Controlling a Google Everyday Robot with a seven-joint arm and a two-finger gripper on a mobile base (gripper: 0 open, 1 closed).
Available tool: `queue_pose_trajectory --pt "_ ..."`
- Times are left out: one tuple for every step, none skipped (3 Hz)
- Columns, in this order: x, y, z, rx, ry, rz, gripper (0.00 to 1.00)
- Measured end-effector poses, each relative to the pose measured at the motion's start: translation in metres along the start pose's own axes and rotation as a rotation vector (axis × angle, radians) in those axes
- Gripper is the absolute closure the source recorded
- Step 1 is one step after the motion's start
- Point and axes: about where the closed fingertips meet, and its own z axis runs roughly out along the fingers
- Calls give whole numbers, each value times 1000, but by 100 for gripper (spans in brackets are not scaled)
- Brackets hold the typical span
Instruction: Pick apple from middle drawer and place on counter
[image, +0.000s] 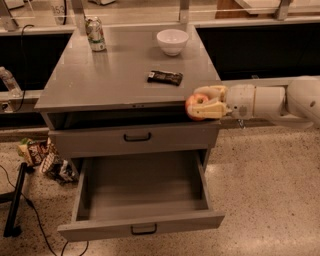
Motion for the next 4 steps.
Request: queue_pose_trajectory --pt "-38 -14 -1 -25 7 -43 100" --pt "-69 -36 4 -68 31 -57 100" --pt "-84 -53 15 -109 61 -48 100" --pt "-75 -66 29 -146 76 -9 100"
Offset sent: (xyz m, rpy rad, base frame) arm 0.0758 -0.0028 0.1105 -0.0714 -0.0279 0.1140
